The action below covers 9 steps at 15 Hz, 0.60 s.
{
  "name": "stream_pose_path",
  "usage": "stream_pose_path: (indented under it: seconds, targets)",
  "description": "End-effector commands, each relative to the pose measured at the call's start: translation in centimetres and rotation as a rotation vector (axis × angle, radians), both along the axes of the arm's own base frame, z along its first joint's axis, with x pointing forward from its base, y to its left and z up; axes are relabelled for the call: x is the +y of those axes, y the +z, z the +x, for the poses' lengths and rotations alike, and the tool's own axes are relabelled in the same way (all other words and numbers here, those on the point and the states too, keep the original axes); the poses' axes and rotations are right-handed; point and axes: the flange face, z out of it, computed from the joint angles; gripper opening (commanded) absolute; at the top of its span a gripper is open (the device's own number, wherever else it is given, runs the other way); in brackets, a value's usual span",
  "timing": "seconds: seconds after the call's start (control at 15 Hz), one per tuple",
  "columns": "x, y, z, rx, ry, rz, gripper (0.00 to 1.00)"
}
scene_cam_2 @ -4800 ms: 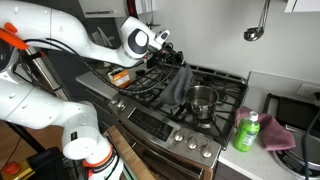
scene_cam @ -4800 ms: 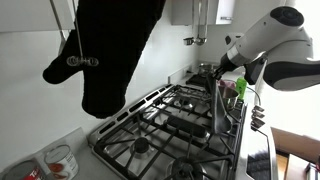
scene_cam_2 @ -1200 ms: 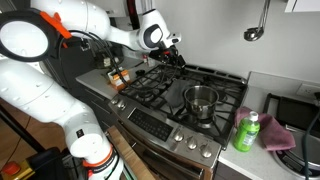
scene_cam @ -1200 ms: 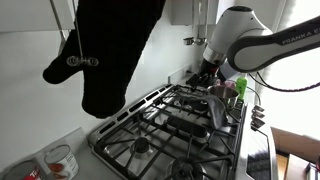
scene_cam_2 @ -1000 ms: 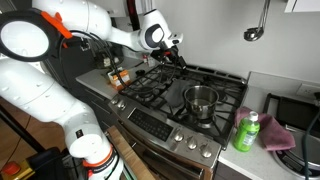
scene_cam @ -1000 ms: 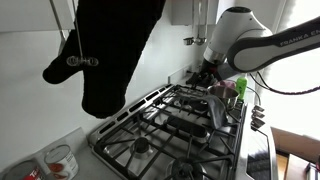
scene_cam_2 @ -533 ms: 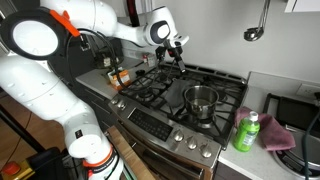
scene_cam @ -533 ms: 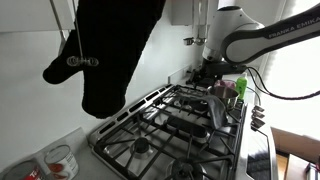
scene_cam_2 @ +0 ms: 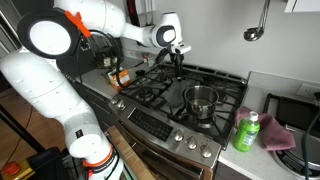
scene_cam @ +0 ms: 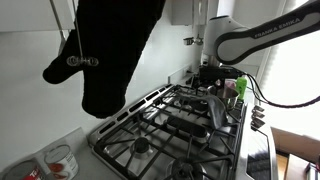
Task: Pick up the gray towel from the stove and use it to move the pot from the front right stove plate onto the rear right stove plate before putting it down on the stove
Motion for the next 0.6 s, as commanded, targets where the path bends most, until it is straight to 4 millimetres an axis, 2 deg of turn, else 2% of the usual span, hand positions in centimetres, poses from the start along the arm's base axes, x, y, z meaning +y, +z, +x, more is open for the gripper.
stream_pose_path:
  seconds: [0.0,0.27,0.53]
  targets:
    - [-0.4,-0.9,0.1,0.026,-0.107,0.054,1.00]
    - [-0.9,-1.7,0.2,0.035,-0.161,0.075,0.99]
    - [-1.6,-2.8,0.5,0.043,-0.193,0.085,0.88]
